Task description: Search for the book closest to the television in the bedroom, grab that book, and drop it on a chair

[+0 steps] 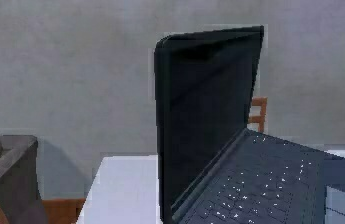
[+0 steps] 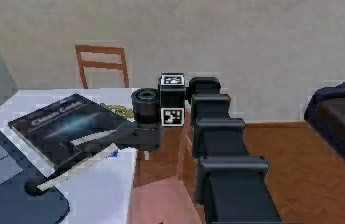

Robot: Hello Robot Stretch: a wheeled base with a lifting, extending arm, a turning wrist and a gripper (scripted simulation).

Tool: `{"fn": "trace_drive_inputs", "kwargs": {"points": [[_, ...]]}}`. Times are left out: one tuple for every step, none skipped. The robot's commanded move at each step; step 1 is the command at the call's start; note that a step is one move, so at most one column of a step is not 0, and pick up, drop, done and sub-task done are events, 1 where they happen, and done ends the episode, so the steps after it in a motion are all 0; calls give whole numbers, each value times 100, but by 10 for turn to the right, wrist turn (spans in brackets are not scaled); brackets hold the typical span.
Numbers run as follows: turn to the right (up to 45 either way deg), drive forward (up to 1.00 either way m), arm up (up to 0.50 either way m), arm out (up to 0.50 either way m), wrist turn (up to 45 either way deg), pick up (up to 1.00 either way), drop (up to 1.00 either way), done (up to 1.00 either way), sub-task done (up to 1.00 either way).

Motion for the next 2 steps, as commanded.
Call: {"fn": "trace_drive_inputs", "kwargs": {"points": [[0,0,0,0,450,0,0,0,0],[0,0,0,0,390,0,0,0,0]]}}
